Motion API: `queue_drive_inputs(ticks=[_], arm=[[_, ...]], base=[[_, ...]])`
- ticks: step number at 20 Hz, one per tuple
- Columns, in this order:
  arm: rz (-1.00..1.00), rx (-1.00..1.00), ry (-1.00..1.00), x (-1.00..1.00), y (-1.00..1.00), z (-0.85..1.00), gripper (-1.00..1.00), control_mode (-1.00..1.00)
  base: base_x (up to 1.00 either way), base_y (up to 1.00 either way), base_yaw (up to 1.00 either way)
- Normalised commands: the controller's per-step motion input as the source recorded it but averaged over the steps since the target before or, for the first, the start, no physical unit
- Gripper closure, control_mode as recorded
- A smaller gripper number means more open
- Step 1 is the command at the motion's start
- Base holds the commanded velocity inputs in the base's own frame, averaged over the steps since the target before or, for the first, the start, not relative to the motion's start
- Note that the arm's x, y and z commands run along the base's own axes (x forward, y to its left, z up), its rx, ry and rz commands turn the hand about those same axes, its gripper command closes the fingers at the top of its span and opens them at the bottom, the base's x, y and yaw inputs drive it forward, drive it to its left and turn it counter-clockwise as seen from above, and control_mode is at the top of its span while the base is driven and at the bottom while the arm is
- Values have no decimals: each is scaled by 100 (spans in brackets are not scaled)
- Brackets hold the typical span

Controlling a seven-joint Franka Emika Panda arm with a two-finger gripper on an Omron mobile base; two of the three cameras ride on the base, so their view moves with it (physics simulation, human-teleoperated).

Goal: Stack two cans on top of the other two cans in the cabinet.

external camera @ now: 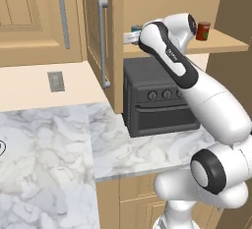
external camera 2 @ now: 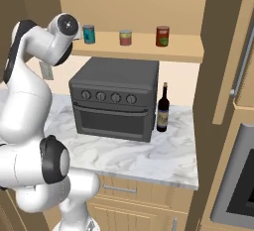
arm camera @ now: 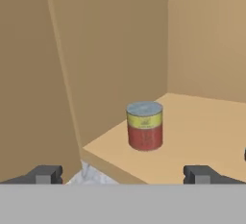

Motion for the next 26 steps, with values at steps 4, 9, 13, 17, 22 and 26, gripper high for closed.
queue_drive_inputs(ticks=[4,9,13,17,22,26], arm=[[0,1,1,11,16,5,-100,-100],[0,0,6,9,9,2,-100,-100],[0,0,10,11,9,0,-100,-100],[0,0,5,13,5,0,-100,-100],[1,0,0,16,8,-2,-100,-100],[3,-3,0,16,7,-11,-100,-100]], base=[[0,0,0],[0,0,0],[0,0,0],[0,0,0],[0,0,0],[0,0,0]])
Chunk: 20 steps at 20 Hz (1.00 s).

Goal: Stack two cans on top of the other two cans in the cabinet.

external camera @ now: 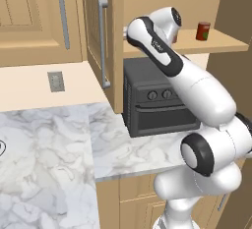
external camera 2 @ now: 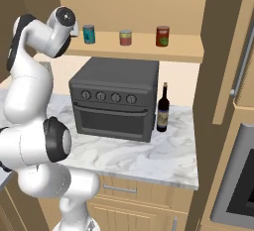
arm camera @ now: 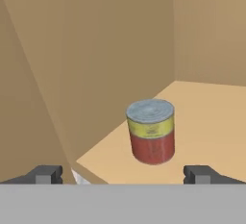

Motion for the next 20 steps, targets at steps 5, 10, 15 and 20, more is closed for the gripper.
queue_drive_inputs(ticks=[5,10,15,20], arm=[[2,-4,0,15,5,-13,-100,-100],[2,-2,0,16,7,-9,-100,-100],[2,0,0,19,10,-7,-100,-100],[1,0,0,20,10,-8,-100,-100]], base=[[0,0,0],[0,0,0],[0,0,0],[0,0,0]])
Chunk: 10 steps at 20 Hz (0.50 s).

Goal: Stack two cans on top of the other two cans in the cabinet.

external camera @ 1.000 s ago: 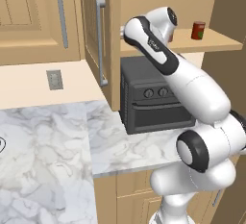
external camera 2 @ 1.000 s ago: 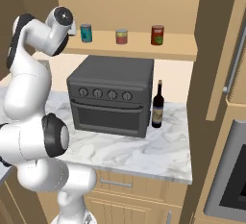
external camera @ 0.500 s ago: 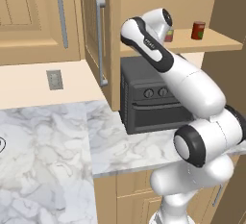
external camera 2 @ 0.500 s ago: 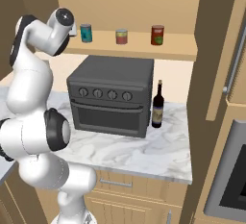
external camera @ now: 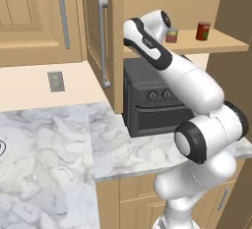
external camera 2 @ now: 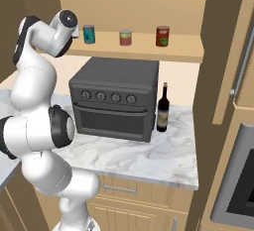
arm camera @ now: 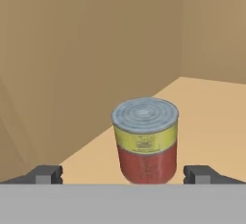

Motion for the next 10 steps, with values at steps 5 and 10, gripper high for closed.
queue_drive_inputs(ticks=[5,10], arm=[[0,0,0,17,5,-5,-100,-100],[0,0,0,18,7,-7,-100,-100]], base=[[0,0,0],[0,0,0]])
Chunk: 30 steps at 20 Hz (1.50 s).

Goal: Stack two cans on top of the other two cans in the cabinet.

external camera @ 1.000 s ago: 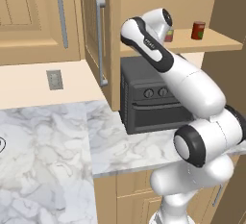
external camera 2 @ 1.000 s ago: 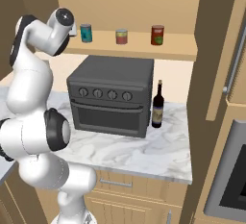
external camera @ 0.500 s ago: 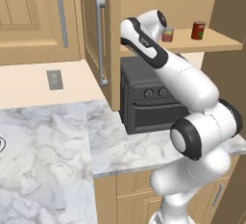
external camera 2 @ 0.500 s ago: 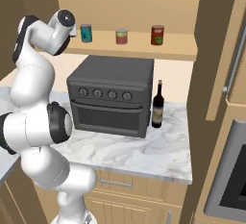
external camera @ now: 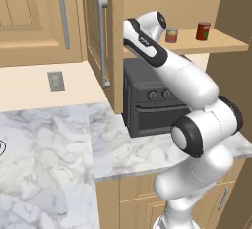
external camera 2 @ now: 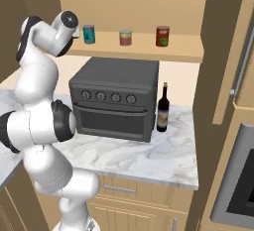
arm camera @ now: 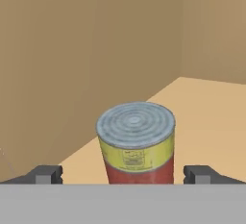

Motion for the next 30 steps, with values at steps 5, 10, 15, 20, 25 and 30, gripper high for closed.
queue_drive_inputs(ticks=[5,10,15,20,25,30], arm=[[0,0,0,14,10,-8,-100,-100],[0,0,0,13,10,-7,-100,-100],[1,0,0,15,8,-7,-100,-100],[1,0,0,13,6,-4,-100,-100],[3,-2,0,4,6,-7,100,-100],[1,-2,-3,-8,-1,-7,100,-100]], base=[[0,0,0],[0,0,0],[0,0,0],[0,0,0],[0,0,0],[0,0,0]])
